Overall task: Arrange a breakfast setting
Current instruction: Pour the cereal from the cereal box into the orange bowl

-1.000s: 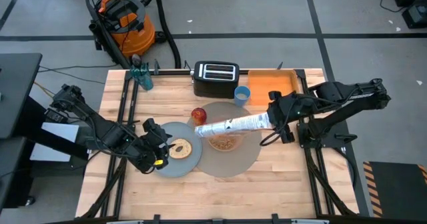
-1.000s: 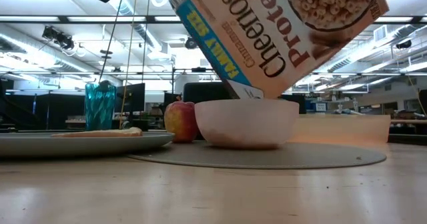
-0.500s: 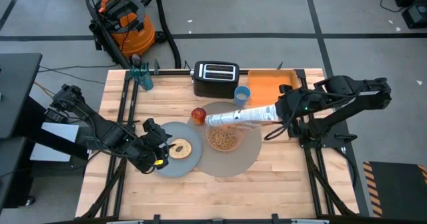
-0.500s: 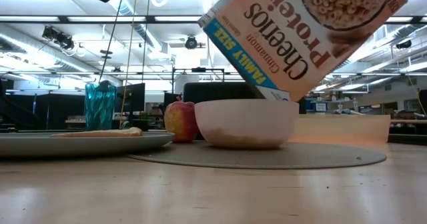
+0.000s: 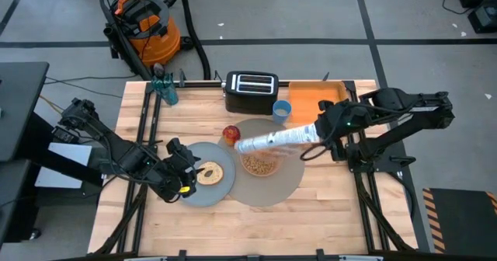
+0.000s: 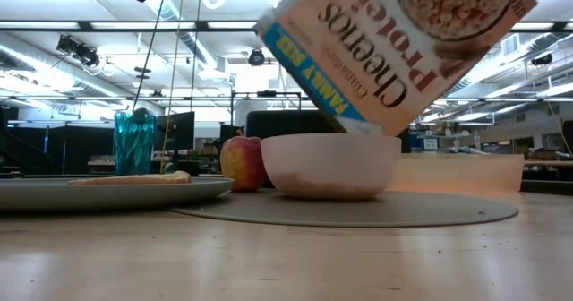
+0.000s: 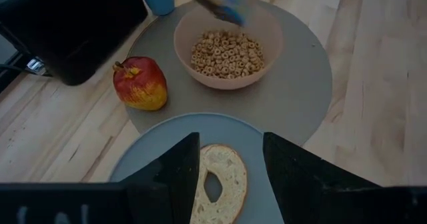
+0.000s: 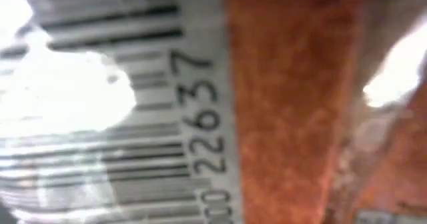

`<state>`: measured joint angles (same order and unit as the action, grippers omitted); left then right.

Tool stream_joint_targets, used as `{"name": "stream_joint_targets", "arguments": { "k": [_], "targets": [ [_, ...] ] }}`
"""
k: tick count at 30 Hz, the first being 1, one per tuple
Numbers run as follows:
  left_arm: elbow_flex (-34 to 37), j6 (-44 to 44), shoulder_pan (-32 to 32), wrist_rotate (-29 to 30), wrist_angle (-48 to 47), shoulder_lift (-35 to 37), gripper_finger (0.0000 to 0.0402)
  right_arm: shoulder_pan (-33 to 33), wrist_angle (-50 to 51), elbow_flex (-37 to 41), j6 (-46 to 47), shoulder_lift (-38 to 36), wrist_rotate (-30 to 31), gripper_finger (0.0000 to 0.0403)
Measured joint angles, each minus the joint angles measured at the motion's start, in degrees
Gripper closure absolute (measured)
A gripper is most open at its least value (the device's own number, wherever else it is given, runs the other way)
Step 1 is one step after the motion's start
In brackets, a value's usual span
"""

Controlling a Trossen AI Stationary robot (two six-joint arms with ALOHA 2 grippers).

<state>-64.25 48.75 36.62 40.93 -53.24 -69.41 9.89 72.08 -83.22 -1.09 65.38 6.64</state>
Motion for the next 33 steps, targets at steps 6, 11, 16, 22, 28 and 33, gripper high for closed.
{"name": "stream_joint_targets", "arguments": {
  "k": [6, 11, 16, 22, 28, 33],
  "targets": [
    [0.0, 0.0, 0.0, 0.0, 0.6, 0.0, 0.0228, 0.1, -0.7, 0.0, 1.1, -1.5, -2.5, 0.019],
    [0.0, -1.6, 0.0, 0.0, 3.2, 0.0, 0.0228, 0.2, -1.3, 0.0, 1.3, -1.6, -2.5, 0.019],
    [0.0, -6.3, 0.0, 0.0, 9.4, 0.0, 0.0228, 0.2, -4.3, 0.0, -0.2, -0.9, -3.3, 0.019],
    [0.0, -9.4, 0.0, 0.0, 12.7, 0.0, 0.0228, -1.0, -0.9, 0.0, 0.7, -0.9, -0.1, 0.019],
    [0.0, -10.0, 0.5, 0.1, 12.7, 0.0, 0.0228, -1.4, -0.8, 0.0, 0.6, -2.3, -0.5, 0.019],
    [0.0, -10.6, 5.3, 6.4, 13.7, -1.1, 0.0228, -1.3, -1.8, 2.3, 1.7, -6.6, -0.5, 0.019]
  ]
}}
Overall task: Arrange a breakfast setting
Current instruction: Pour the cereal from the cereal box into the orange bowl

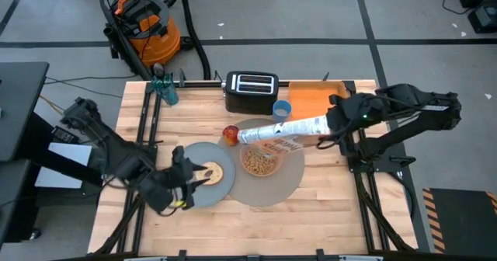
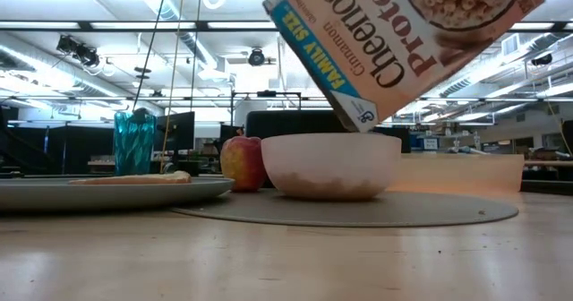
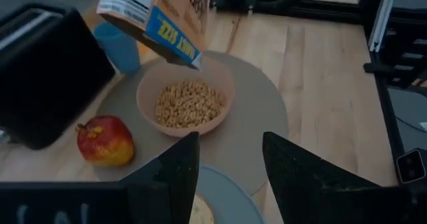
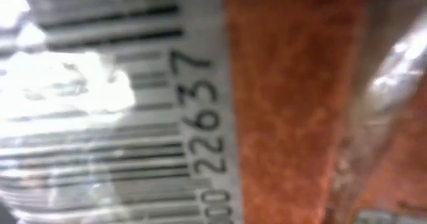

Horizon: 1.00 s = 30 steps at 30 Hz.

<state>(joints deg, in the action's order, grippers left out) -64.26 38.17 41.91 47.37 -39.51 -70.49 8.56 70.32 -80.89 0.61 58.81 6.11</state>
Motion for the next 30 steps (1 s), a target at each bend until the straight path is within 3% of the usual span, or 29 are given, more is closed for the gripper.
{"name": "stream_joint_targets", "arguments": {
  "k": [10, 15, 20, 25, 30],
  "targets": [
    [0.0, 8.5, 9.3, 11.4, 2.6, -8.2, 0.0228, 0.0, -12.3, 17.9, 2.4, -16.0, -1.7, 0.019],
    [0.0, 15.2, 7.3, 12.7, 3.0, -13.1, 0.0211, 0.0, -16.7, 24.1, 2.4, -24.5, -1.9, 0.019],
    [0.0, 17.8, 3.9, 19.1, 7.1, -19.8, 0.0175, 0.0, -18.2, 29.3, 2.7, -31.6, -1.9, 0.019],
    [0.0, 17.9, -0.7, 17.0, 16.5, -27.8, 0.014, 0.0, -20.1, 33.4, 2.7, -38.1, -2.7, 0.019],
    [0.0, 7.4, -6.2, 5.2, 31.7, -33.7, 0.013, 0.0, -23.8, 38.3, 2.4, -44.2, -2.8, 0.019]
  ]
}}
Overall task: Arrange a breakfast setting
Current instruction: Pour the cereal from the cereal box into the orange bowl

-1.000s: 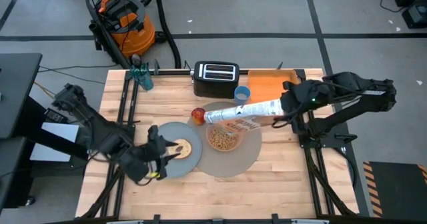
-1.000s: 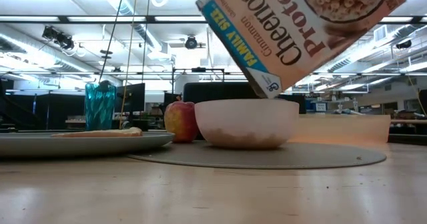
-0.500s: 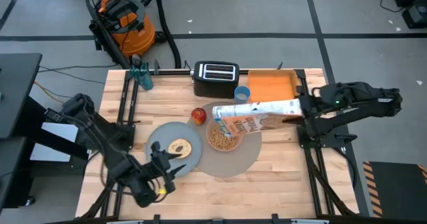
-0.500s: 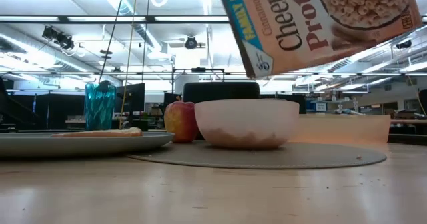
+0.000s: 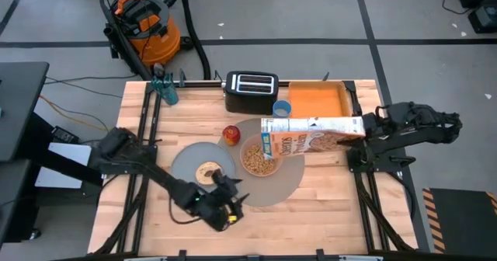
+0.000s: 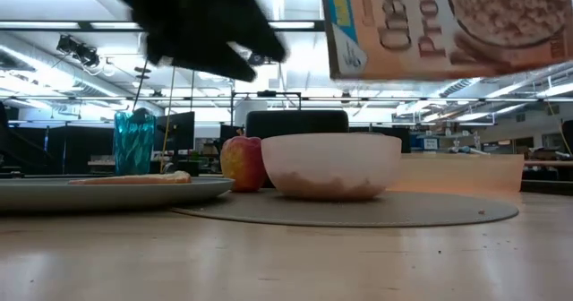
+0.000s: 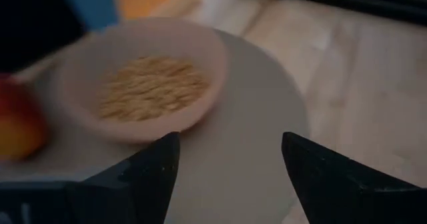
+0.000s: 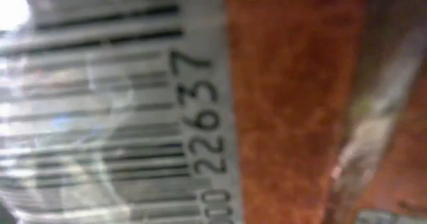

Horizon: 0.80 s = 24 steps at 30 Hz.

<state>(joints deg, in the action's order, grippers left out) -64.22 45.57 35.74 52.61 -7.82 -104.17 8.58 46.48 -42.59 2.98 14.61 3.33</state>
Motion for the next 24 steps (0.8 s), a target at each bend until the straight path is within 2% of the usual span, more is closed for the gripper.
{"name": "stream_joint_targets", "arguments": {
  "k": [3, 8, 13, 17, 21, 24],
  "targets": [
    [0.0, -8.7, -1.8, -3.8, 8.1, -0.6, 0.0129, 0.0, 1.3, 2.1, 0.2, -2.4, 0.0, 0.019],
    [0.0, -24.2, -2.3, -3.8, 13.8, 4.4, 0.0129, 0.0, -2.4, 1.9, -1.7, -4.8, 0.1, 0.019],
    [0.0, -37.0, -3.0, -2.9, 9.5, 14.8, 0.0129, 0.0, -9.3, 4.3, -4.2, -6.5, 0.0, 0.019],
    [0.0, -45.4, -3.4, -2.4, 5.9, 23.5, 0.0129, 0.0, -10.4, 6.5, -4.7, -7.6, -0.5, 0.019],
    [0.0, -53.5, 0.1, -2.1, 6.9, 31.6, 0.0129, 0.0, -15.3, 8.8, -5.4, -10.5, -1.9, 0.019],
    [0.0, -58.3, 2.5, -2.3, 8.9, 34.5, 0.0129, 0.0, -18.7, 10.5, -6.5, -13.1, -1.9, 0.019]
  ]
}}
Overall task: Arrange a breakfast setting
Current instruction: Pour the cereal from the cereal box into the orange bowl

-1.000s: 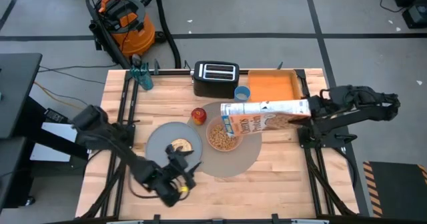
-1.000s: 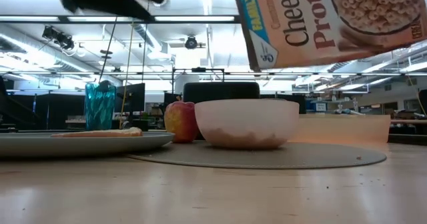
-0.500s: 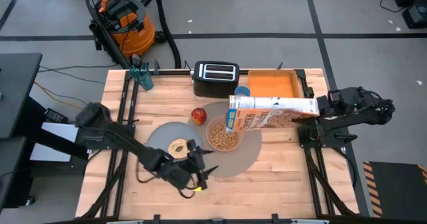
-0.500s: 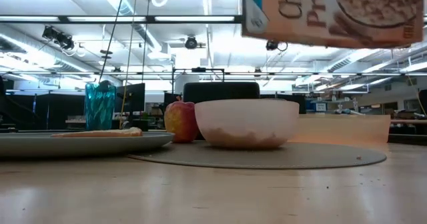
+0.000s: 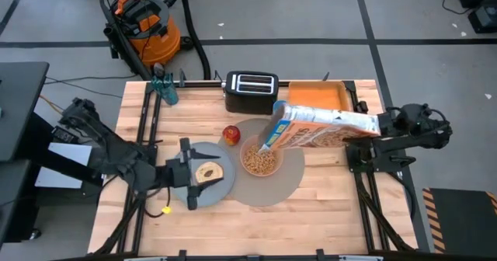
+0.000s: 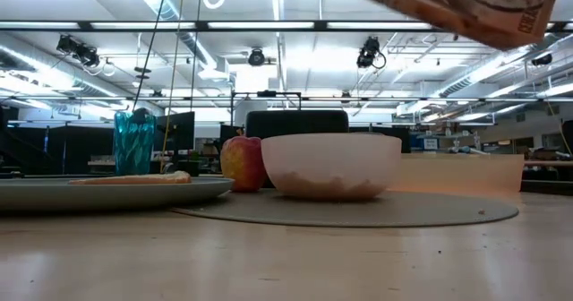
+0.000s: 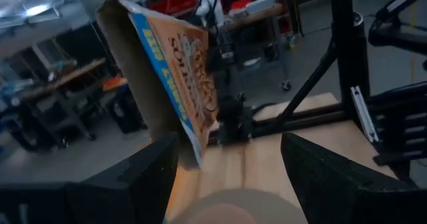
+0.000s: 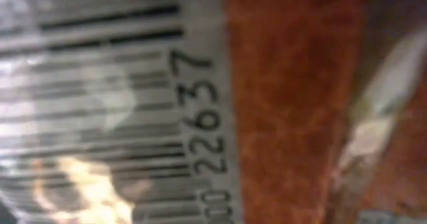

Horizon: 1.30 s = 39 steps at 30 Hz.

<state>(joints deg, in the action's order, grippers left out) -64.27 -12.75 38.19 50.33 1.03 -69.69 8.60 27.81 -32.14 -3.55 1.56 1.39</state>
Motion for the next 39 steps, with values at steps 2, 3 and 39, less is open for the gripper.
{"name": "stream_joint_targets", "arguments": {
  "k": [2, 3, 39],
  "targets": [
    [0.0, -1.4, 0.4, 0.1, 0.3, 0.8, 0.0129, 0.0, -1.0, 0.7, -0.2, -1.4, 0.0, 0.019],
    [0.0, -1.4, 0.4, 0.2, 0.5, 0.9, 0.0129, 0.0, -1.6, 1.1, -0.2, -1.4, 0.0, 0.019],
    [2.7, 7.6, -28.5, -37.0, 52.1, -34.3, 0.0086, 2.7, -88.9, 31.8, -2.8, 23.9, -5.1, 0.019]
  ]
}}
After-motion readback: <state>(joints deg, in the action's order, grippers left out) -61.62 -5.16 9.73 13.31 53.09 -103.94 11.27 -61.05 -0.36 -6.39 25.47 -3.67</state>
